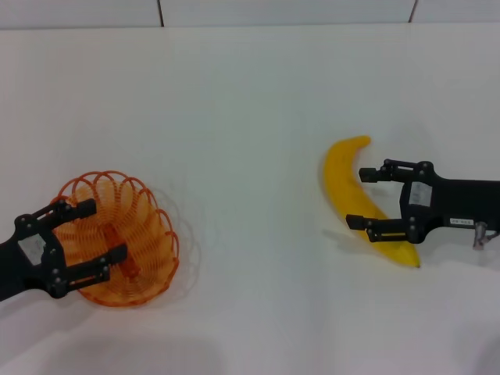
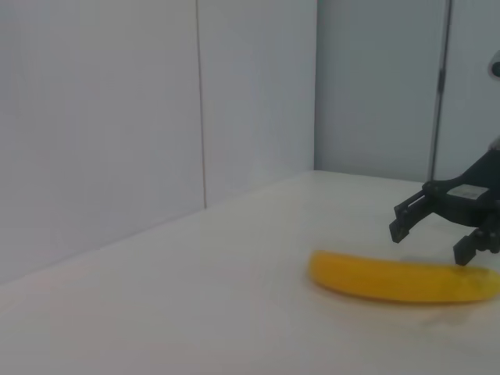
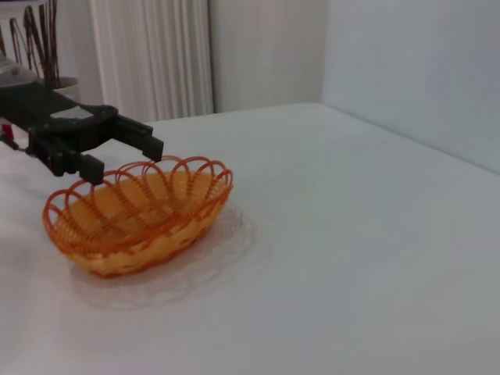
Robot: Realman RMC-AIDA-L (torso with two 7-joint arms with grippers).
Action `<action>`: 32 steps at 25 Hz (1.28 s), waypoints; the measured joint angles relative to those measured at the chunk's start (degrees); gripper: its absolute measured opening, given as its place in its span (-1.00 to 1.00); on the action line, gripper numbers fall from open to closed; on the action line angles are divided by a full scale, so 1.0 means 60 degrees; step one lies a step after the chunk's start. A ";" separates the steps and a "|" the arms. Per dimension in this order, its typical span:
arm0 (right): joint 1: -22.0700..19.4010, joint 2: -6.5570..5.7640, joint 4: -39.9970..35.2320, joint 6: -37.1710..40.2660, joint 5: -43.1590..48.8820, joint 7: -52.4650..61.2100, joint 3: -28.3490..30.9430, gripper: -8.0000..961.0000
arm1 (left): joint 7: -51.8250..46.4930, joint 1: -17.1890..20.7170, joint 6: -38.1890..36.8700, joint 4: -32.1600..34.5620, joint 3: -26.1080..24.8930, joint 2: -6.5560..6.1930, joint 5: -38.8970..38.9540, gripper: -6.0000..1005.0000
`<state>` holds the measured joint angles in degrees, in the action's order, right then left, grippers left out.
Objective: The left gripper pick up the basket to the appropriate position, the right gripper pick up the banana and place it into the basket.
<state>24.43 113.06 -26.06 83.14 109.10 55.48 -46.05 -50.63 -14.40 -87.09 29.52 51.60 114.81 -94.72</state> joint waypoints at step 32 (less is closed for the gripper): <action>0.0365 0.0066 -0.0006 -0.0143 -0.0079 0.0330 0.0013 0.74 | -0.6582 -0.3697 0.0369 0.5580 -0.1159 0.0326 -0.8464 0.71</action>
<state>26.62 113.46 -26.09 82.28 108.63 57.46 -45.97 -90.12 -36.58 -84.88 62.99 44.64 116.76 -145.50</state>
